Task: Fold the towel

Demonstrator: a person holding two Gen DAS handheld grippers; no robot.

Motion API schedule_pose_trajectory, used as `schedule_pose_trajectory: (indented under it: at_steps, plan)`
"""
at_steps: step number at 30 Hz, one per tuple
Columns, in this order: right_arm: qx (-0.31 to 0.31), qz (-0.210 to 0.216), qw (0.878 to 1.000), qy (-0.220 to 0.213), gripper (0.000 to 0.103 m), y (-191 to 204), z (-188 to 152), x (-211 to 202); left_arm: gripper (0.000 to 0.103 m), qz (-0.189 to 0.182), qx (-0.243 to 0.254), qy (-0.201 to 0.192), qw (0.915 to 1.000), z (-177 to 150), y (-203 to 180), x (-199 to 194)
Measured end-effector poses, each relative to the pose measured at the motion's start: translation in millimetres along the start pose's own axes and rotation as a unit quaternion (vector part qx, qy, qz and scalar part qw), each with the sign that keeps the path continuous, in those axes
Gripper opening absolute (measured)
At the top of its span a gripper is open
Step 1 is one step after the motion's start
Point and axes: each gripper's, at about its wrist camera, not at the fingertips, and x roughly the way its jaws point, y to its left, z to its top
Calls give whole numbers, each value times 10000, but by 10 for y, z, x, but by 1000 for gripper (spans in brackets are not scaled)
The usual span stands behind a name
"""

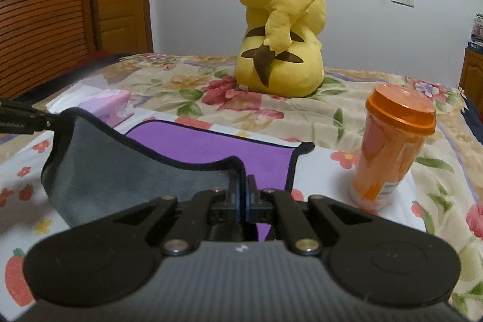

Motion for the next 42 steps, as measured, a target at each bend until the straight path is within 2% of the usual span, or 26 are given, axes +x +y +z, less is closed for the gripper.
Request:
schedule_pose_trajectory:
  at_steps: [13, 24, 30, 42]
  plan:
    - [-146, -80, 9998, -49, 4, -58, 177, 163, 8, -9, -108, -230, 9997, 248, 55, 139]
    - [-405, -311, 9986, -127, 4, -141, 342, 309, 8, 34, -69, -354, 9993, 395, 121, 326]
    - [-598, -398, 9974, -106, 4, -153, 383, 446, 8, 139, 160, -343, 9992, 451, 97, 478]
    - [-496, -544, 9973, 11, 4, -215, 350, 850, 8, 362, 49, -32, 9993, 417, 204, 981]
